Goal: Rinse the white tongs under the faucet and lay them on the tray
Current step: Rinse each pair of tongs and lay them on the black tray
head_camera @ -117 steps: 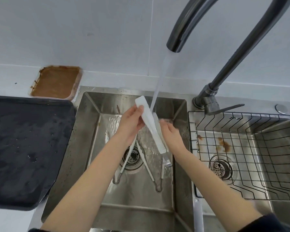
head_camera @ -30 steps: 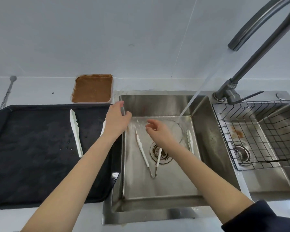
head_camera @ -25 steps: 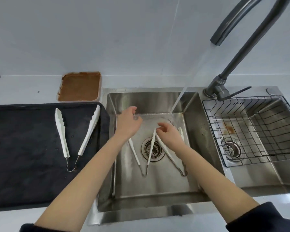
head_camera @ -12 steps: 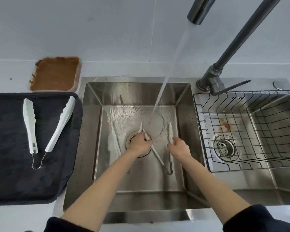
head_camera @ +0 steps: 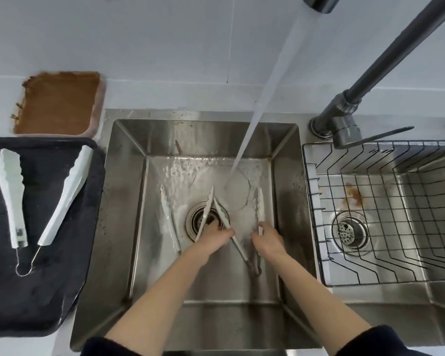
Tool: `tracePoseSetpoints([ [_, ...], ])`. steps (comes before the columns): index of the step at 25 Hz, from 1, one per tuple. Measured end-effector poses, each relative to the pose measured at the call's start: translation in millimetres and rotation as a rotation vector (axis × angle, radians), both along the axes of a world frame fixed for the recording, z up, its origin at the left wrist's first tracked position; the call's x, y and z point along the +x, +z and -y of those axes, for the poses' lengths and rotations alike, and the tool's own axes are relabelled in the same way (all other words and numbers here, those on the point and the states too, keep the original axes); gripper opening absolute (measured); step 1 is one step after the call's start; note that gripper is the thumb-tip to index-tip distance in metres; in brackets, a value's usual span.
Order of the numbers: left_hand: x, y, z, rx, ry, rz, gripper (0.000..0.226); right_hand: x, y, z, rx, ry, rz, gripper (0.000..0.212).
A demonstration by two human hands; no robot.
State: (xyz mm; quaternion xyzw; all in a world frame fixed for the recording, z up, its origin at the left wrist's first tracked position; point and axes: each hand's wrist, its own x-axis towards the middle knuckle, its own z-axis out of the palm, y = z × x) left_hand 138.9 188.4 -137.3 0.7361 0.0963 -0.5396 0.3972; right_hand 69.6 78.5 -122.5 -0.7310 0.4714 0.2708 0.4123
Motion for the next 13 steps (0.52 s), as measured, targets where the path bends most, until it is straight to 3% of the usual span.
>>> tracePoseSetpoints([
  [13,-8,9,14,-0.182,0.173,-0.124,0.03,-6,-3,0,-0.071,-0.02,0.059,0.035],
])
